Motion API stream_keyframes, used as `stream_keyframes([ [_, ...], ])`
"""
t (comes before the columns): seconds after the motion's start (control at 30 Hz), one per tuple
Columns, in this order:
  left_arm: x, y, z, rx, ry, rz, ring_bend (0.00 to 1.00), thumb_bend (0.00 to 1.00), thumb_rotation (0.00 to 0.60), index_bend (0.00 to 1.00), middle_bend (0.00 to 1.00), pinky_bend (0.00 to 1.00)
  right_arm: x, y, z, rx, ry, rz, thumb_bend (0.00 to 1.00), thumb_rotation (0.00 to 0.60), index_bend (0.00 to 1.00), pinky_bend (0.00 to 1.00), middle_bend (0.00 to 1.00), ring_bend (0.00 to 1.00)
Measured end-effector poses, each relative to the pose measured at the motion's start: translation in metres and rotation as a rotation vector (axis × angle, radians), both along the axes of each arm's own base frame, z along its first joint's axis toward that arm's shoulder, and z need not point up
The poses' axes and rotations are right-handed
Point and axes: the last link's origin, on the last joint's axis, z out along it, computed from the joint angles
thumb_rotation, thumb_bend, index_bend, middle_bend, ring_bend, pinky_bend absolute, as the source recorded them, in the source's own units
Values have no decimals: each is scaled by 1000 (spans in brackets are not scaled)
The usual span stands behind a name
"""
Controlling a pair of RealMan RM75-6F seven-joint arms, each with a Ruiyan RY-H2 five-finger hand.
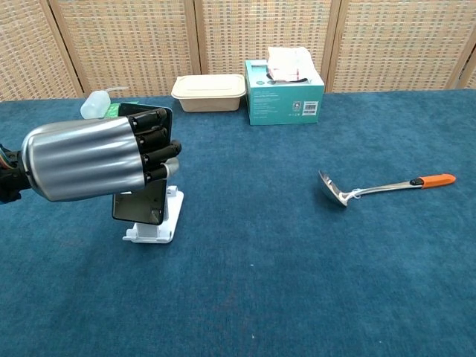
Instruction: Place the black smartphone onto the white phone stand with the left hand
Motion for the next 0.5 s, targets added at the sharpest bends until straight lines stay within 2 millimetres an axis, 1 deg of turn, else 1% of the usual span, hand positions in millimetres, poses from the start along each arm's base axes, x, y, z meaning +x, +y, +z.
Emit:
stream_keyframes([
  [0.37, -2, -5, -10, 32, -28, 26, 375, 4, 600, 327, 308, 277, 0, 1, 1, 2, -6, -2, 0, 600, 0, 0, 0, 0],
  [0.47, -1, -6, -13, 39, -35, 32, 375, 0, 600, 294, 271, 277, 0, 1, 2, 3, -9, -3, 0, 600, 0, 0, 0, 0],
  [0.5, 0, -7, -14, 40, -37, 34, 372, 0, 600, 273, 242, 277, 0, 1, 2, 3, -10, -3, 0, 600, 0, 0, 0, 0],
])
